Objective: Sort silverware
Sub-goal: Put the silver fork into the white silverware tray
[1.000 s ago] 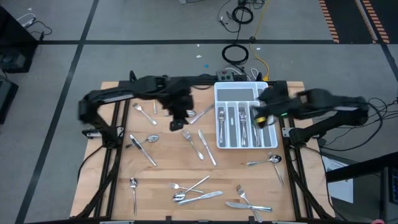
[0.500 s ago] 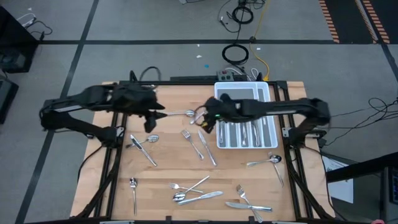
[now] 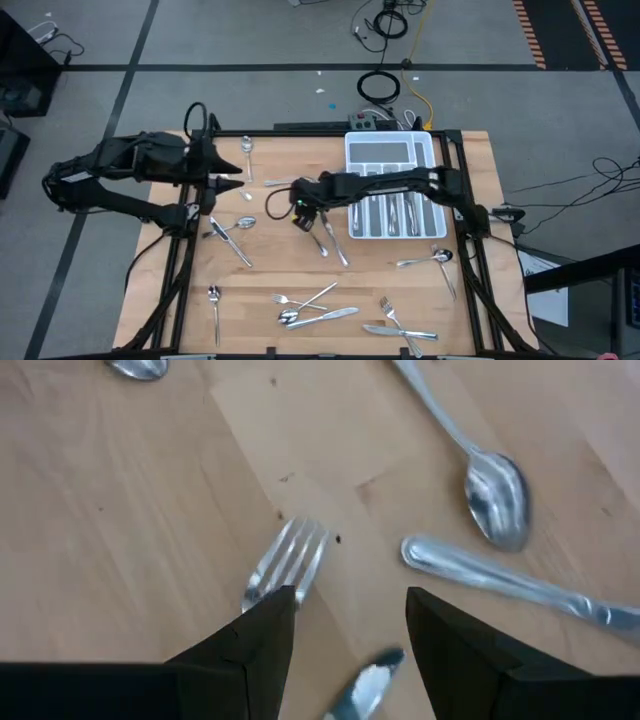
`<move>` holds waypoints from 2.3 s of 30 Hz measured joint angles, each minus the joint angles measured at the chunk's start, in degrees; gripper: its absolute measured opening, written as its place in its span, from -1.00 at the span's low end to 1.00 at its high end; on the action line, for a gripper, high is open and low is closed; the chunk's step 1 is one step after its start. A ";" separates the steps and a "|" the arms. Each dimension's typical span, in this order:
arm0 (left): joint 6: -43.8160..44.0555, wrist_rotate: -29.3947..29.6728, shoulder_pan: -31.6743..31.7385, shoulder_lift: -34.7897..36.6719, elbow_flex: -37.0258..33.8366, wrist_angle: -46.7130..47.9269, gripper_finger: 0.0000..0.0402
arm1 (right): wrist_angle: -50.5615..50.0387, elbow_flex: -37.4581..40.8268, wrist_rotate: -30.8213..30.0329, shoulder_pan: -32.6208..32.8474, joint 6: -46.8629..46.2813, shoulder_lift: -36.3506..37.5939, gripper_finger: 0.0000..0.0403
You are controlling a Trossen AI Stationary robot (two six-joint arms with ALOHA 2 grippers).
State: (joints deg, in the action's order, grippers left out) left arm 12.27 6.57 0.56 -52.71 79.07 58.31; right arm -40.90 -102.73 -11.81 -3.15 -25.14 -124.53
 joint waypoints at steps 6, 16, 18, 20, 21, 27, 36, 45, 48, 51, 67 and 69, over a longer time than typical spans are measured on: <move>-0.64 0.02 0.00 0.98 0.00 4.83 -0.17 | -7.39 -10.09 0.06 0.82 1.88 -6.45 -0.08; -2.22 0.02 0.00 1.94 0.00 5.73 -0.17 | -10.46 -11.22 -0.62 3.14 3.13 -8.28 -0.08; -2.42 0.02 0.00 2.18 0.00 5.93 -0.17 | -11.18 -11.22 -0.37 3.56 3.92 -8.84 -0.08; -2.65 0.06 0.00 2.32 0.00 6.17 -0.17 | -12.75 -11.13 0.23 3.98 5.60 -8.93 -0.08; -2.67 0.14 0.00 2.45 0.00 6.57 -0.17 | -12.58 -11.13 0.44 4.11 6.92 -8.93 -0.07; -2.69 0.98 0.00 2.92 0.00 8.72 -0.17 | -10.40 -11.18 -0.20 4.81 12.90 -8.87 0.11; -3.83 1.03 0.00 4.46 0.02 8.78 -0.17 | -6.45 -11.18 -5.20 6.18 13.10 -8.85 0.39; -4.11 1.49 0.00 5.53 0.02 8.69 -0.17 | -4.90 -11.13 -6.17 5.79 8.83 -11.12 0.40; -4.07 1.49 0.00 5.74 0.02 8.68 -0.17 | -4.24 -11.13 -7.10 5.79 7.46 -11.80 0.40; -4.09 1.73 0.00 5.86 0.02 8.65 -0.17 | -5.12 -11.13 -11.68 5.79 4.16 -12.98 0.40; -4.13 4.24 0.02 5.93 0.02 8.64 -0.17 | -13.48 -12.15 -9.75 4.27 -4.12 -15.51 -0.91; -4.13 4.44 0.02 5.93 0.02 8.65 -0.17 | -13.15 -12.23 -8.78 4.26 -4.10 -15.51 -0.94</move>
State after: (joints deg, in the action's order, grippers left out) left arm 8.14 11.00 0.58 -46.78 79.09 66.96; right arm -54.05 -114.96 -20.59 1.10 -29.23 -140.05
